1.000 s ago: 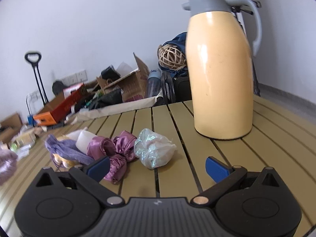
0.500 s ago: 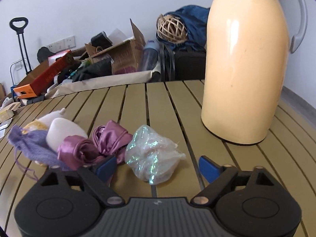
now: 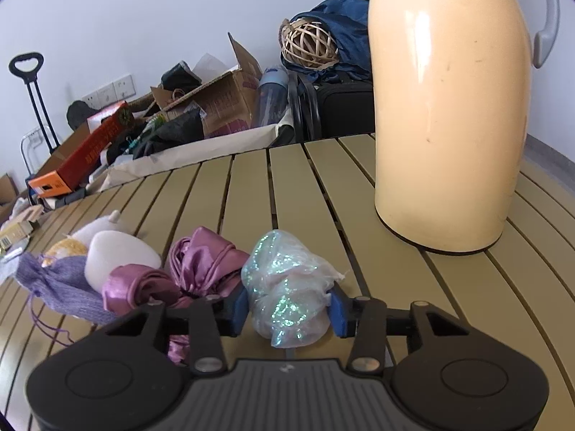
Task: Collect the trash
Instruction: 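Grasp the lavender plush with the left tool while the right tool grasps the iridescent plastic bag, then carry the lavender plush and iridescent bag off the table over the black bin with both tools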
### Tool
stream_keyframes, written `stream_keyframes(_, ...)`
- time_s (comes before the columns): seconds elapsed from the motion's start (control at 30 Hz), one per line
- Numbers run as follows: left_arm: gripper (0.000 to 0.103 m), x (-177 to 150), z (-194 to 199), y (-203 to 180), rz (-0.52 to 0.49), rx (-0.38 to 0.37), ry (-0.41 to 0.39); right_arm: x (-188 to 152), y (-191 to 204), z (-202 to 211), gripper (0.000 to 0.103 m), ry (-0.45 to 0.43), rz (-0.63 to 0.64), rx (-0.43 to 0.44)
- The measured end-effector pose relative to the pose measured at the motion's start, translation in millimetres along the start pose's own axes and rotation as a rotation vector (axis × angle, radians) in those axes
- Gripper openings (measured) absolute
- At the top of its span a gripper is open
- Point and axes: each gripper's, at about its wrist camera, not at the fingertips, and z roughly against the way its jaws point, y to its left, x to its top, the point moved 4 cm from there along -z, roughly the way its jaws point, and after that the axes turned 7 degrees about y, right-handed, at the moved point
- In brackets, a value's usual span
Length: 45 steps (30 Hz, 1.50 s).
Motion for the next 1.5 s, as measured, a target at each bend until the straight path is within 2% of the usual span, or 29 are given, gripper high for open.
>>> stream_keyframes(0.47, 0.03, -3.8, 11.4, -7.4, -0.01, -0.042, 0.002, -23.8, 1.1, 51.2, 0.042, -0.062, 0.003, 0.043)
stream_keyframes(0.83, 0.03, -15.6, 40.6, -11.0, -0.042, -0.07, -0.012, -58.2, 11.4, 114.1, 0.042, -0.114, 0.041, 0.105)
stream_keyframes(1.03, 0.03, -35.1, 57.2, -10.1, -0.033, -0.092, 0.014, -84.3, 21.8, 144.0, 0.042, -0.118, 0.068, 0.142)
stream_keyframes(1.27, 0.03, -61.1, 85.9, -18.8, -0.06, -0.137, 0.029, -114.9, 35.6, 174.3, 0.042, -0.106, 0.117, 0.168)
stream_keyframes(1.5, 0.03, -85.7, 109.3, -25.5, -0.105, -0.15, 0.062, -145.2, 46.0, 199.9, 0.042, -0.084, 0.153, 0.198)
